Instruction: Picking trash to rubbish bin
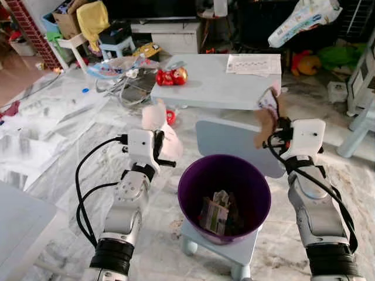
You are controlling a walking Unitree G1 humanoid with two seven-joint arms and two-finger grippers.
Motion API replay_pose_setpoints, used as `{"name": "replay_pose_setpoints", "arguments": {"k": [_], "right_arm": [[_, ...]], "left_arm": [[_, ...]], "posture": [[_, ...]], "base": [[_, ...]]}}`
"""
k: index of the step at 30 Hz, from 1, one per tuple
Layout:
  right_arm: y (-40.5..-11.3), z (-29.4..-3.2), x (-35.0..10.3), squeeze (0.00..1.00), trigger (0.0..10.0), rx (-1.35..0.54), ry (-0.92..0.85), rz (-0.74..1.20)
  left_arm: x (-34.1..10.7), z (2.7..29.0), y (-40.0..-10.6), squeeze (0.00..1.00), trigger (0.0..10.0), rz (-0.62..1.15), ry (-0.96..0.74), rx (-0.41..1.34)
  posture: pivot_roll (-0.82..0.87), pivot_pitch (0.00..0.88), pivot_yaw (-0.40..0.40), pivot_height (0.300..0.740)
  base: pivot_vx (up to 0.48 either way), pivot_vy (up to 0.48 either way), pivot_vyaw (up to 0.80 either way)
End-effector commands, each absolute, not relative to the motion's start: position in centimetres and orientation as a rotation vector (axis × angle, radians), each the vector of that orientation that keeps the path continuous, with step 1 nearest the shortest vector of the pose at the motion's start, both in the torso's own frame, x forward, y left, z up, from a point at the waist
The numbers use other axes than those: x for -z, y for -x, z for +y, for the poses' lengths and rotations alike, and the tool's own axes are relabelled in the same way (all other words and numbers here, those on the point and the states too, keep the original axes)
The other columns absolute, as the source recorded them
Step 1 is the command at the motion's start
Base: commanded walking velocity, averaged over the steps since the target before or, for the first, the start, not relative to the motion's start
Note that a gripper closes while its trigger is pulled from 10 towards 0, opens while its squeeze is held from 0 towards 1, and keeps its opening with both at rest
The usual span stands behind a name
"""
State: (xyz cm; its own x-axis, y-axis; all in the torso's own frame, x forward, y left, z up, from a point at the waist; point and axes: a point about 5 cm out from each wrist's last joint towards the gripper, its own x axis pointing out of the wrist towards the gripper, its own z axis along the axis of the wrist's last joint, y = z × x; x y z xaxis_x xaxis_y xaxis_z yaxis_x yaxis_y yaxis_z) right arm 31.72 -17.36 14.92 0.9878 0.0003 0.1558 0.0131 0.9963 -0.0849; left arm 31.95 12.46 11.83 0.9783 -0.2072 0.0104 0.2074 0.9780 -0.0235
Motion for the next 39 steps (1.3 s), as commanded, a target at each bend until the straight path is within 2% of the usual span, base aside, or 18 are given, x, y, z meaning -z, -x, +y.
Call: {"name": "replay_pose_setpoints", "arguments": {"k": [1,10,12,16,22,23,29,30,32,33,35,36,37,38,39], "right_arm": [[-31.9,-16.6,-15.2,0.00,0.0,-0.022,0.085,-0.167],[-32.6,-14.9,-13.0,0.00,0.0,-0.139,0.049,-0.021],[-32.7,-14.4,-11.6,0.00,0.0,-0.154,0.031,0.054],[-32.9,-14.3,-11.1,0.00,0.0,-0.159,-0.017,0.072],[-32.7,-13.0,-8.2,0.00,0.0,-0.257,-0.021,0.259],[-32.2,-12.3,-6.2,0.00,0.0,-0.306,0.000,0.368],[-31.8,-12.4,-4.6,0.00,0.0,-0.277,0.010,0.475],[-31.4,-12.4,-4.0,0.00,0.3,-0.275,0.025,0.522],[-31.1,-12.3,-3.7,0.00,0.0,-0.280,0.027,0.538],[-30.7,-12.3,-3.4,0.00,0.6,-0.288,0.037,0.554],[-30.6,-12.4,-3.2,0.00,0.6,-0.291,0.044,0.563],[-30.4,-12.5,-2.8,0.00,4.5,-0.295,0.064,0.582],[-30.4,-12.9,-2.5,0.00,6.4,-0.277,0.070,0.598],[-30.4,-13.3,-2.3,1.00,10.0,-0.249,0.076,0.613],[-30.4,-13.8,-2.1,1.00,10.0,-0.219,0.084,0.622]], "left_arm": [[-11.3,13.1,-31.7,0.00,10.0,0.021,0.019,0.200],[-9.5,13.1,-30.4,0.00,10.0,0.094,-0.029,0.245],[-8.6,13.4,-29.4,0.00,10.0,0.130,-0.052,0.263],[-8.1,13.5,-28.2,0.00,10.0,0.153,-0.062,0.284],[-7.5,14.6,-26.6,0.00,10.0,0.192,-0.082,0.285],[-7.4,15.3,-26.3,0.00,10.0,0.203,-0.092,0.270],[-7.8,15.7,-26.1,0.00,10.0,0.205,-0.089,0.257],[-7.8,15.8,-26.0,0.00,10.0,0.207,-0.088,0.254],[-7.8,15.8,-26.0,0.00,10.0,0.208,-0.088,0.252],[-7.8,15.9,-25.9,0.00,10.0,0.212,-0.088,0.251],[-7.8,15.9,-25.8,0.00,10.0,0.214,-0.088,0.250],[-7.9,15.9,-25.7,0.00,10.0,0.219,-0.087,0.250],[-7.9,15.8,-25.7,0.00,10.0,0.222,-0.086,0.251],[-7.8,15.7,-25.6,0.00,10.0,0.224,-0.083,0.255],[-7.8,15.5,-25.6,0.00,10.0,0.225,-0.082,0.259]], "posture": [[-0.08,0.055,0.093,0.740],[-0.06,0.049,0.096,0.740],[-0.05,0.049,0.099,0.740],[-0.02,0.053,0.107,0.740],[0.00,0.061,0.114,0.740],[0.01,0.064,0.114,0.740],[0.02,0.065,0.109,0.740],[0.02,0.065,0.109,0.740],[0.02,0.065,0.109,0.740],[0.02,0.070,0.102,0.740],[0.02,0.070,0.102,0.740],[0.02,0.071,0.103,0.740],[0.02,0.072,0.103,0.740],[0.02,0.073,0.104,0.740],[0.02,0.073,0.104,0.740]], "base": [[0.000,0.000,0.00],[0.000,0.000,0.00],[0.000,0.000,0.00],[0.000,0.000,0.00],[0.000,0.000,0.00],[0.000,0.000,0.00],[0.000,0.000,0.00],[0.000,0.000,0.00],[0.000,0.000,0.00],[0.000,0.000,0.00],[0.000,0.000,0.00],[0.000,0.000,0.00],[0.000,0.000,0.00],[0.000,0.000,0.00],[0.000,0.000,0.00]]}}
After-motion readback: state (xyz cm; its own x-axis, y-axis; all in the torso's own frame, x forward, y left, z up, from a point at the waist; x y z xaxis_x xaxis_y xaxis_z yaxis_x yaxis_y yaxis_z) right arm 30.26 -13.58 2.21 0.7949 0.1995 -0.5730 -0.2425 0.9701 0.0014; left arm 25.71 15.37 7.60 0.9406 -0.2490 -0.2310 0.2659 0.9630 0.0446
